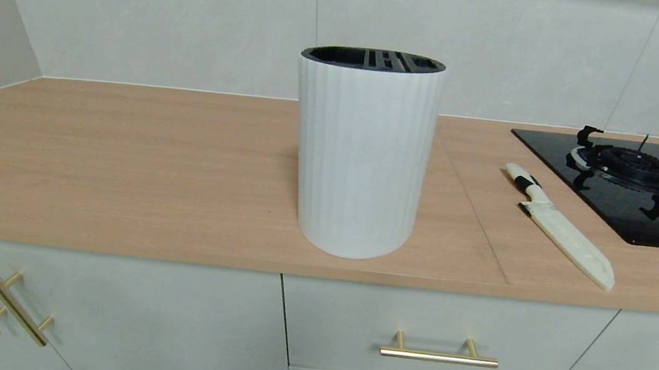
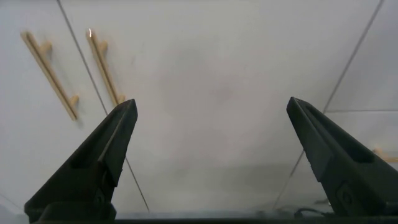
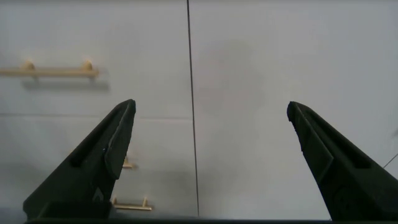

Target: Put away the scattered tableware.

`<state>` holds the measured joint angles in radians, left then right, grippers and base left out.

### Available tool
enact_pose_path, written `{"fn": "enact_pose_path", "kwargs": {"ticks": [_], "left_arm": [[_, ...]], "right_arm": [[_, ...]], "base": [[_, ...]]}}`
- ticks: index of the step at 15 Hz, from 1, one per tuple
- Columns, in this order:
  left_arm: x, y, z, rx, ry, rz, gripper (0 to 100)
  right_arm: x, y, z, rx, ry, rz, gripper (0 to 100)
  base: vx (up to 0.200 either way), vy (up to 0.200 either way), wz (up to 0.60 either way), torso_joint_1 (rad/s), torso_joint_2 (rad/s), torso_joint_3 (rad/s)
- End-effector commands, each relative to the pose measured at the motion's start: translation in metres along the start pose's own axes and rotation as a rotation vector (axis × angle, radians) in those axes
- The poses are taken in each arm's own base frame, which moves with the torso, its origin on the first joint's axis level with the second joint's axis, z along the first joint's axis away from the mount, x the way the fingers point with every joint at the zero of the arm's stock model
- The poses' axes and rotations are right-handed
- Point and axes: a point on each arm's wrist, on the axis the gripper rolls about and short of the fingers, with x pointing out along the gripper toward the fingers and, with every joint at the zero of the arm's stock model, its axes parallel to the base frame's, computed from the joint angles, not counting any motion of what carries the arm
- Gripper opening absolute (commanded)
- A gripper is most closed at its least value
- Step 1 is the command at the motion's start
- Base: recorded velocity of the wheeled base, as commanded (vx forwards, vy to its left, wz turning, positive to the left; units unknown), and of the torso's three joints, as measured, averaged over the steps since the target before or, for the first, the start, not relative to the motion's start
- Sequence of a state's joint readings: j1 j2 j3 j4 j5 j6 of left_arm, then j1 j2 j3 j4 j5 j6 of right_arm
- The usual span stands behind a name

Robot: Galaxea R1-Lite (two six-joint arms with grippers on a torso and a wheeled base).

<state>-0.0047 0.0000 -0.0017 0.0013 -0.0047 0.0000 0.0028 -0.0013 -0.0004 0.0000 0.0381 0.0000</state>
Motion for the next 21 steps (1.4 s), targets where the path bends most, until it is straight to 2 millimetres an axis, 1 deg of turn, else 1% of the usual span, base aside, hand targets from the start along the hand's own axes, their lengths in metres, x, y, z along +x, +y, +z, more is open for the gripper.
{"fn": "enact_pose_path", "kwargs": {"ticks": [1,10,21], "left_arm": [[0.0000,0.0000,-0.0001,0.000,0.000,0.000,100],[0.0000,0.0000,-0.0001,0.000,0.000,0.000,100],[0.0000,0.0000,-0.0001,0.000,0.000,0.000,100]], "right_arm": [[0.0000,0.0000,0.0005,0.000,-0.001,0.001,100],[0.0001,0.0000,-0.0001,0.000,0.002,0.001,100],[0.0000,0.0000,0.0003,0.000,0.000,0.001,100]], "base": [[0.000,0.000,0.00,0.168,-0.47,-0.300],[0.000,0.000,0.00,0.195,-0.48,-0.285],[0.000,0.000,0.00,0.242,-0.53,-0.292]]}}
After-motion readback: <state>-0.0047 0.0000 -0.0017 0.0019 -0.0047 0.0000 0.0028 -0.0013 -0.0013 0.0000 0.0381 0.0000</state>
